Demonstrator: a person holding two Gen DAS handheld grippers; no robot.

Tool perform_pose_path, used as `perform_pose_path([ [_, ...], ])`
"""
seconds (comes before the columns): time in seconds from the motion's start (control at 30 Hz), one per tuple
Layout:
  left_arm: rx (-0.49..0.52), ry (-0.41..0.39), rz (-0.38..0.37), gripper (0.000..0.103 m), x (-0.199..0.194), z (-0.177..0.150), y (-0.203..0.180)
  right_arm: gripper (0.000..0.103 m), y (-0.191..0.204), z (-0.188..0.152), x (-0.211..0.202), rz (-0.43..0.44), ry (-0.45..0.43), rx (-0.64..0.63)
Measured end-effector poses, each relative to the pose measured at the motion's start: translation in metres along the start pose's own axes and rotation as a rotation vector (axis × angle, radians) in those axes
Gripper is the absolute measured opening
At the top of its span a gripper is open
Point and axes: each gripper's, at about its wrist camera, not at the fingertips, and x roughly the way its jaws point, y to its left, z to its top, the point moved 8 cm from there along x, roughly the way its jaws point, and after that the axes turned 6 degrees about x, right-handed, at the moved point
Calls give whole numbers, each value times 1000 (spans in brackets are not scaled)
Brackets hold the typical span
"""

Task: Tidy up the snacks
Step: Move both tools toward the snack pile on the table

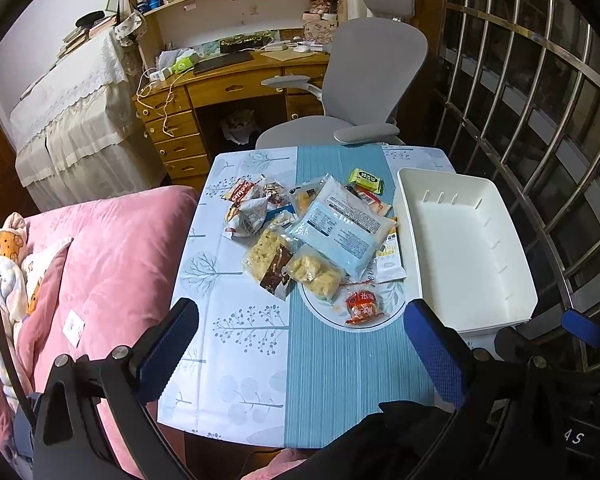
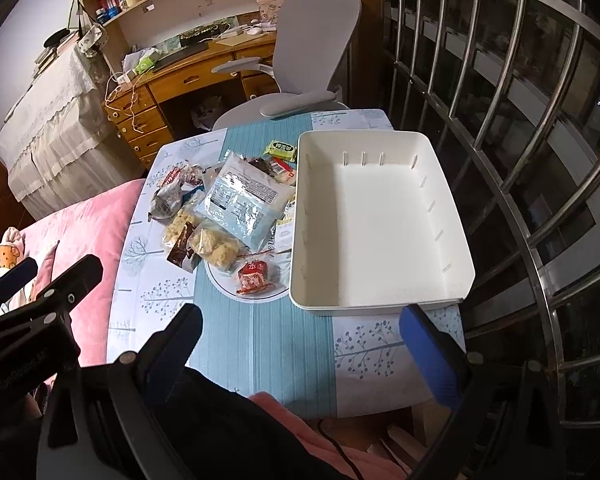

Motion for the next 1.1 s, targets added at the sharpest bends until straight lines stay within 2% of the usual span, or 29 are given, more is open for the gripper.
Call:
perform_pose_path([
  [0.73, -80, 47, 76, 102, 0, -8, 0, 99, -2, 14, 15, 54, 45, -109],
  [0.97, -106, 46, 77, 102, 0, -10, 15, 99, 10, 16, 21, 84, 55, -122],
  [1.1, -99, 54, 73, 102, 7, -10, 31, 99, 15, 17, 25, 78, 63, -84],
])
